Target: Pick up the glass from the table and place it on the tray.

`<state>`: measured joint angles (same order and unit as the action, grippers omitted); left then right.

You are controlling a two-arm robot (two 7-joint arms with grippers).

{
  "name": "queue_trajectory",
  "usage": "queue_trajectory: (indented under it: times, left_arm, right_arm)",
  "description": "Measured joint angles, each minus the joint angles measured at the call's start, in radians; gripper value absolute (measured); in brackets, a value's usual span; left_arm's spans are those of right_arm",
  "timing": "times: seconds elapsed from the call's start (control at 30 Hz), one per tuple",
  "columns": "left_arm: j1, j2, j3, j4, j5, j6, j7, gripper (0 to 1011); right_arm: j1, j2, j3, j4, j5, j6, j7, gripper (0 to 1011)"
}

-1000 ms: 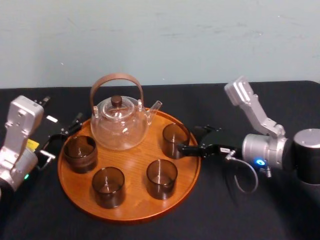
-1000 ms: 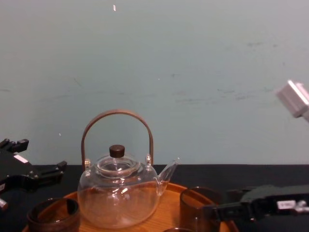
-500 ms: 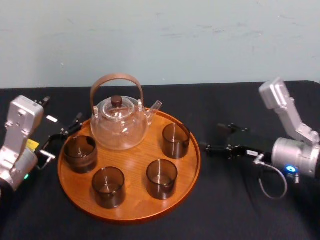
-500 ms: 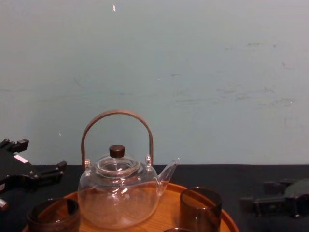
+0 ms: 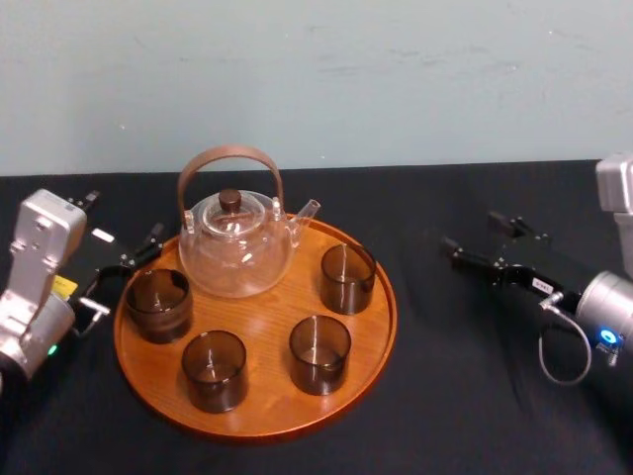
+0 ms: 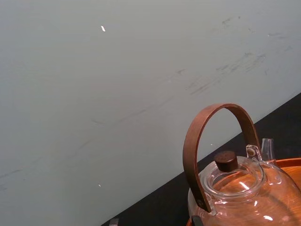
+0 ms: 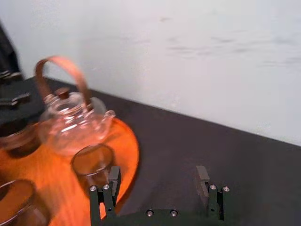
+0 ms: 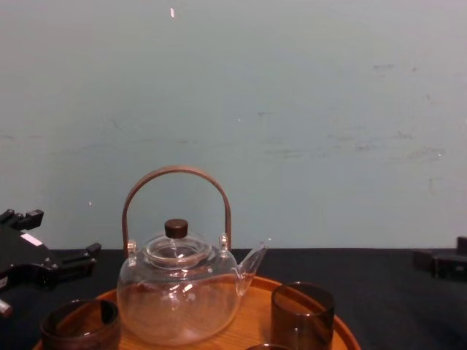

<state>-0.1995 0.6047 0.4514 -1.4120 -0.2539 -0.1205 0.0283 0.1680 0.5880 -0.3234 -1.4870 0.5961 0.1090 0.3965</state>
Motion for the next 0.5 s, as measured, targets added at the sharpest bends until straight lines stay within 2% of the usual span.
queue_trajectory:
  times: [0.27, 0.5]
  left_arm:
    - [0.0, 0.0, 0.0, 0.0, 0.0, 0.0, 0.0, 1001]
    - [0.0, 0.0, 0.0, 0.0, 0.0, 0.0, 0.0, 1001]
  right_arm:
    - [-0.042, -0.046, 0.043, 0.005, -0.021, -0.042, -0.075, 1002]
    - [-0.053, -0.082, 0.058, 0.021, -0.034, -0.041, -0.102, 1002]
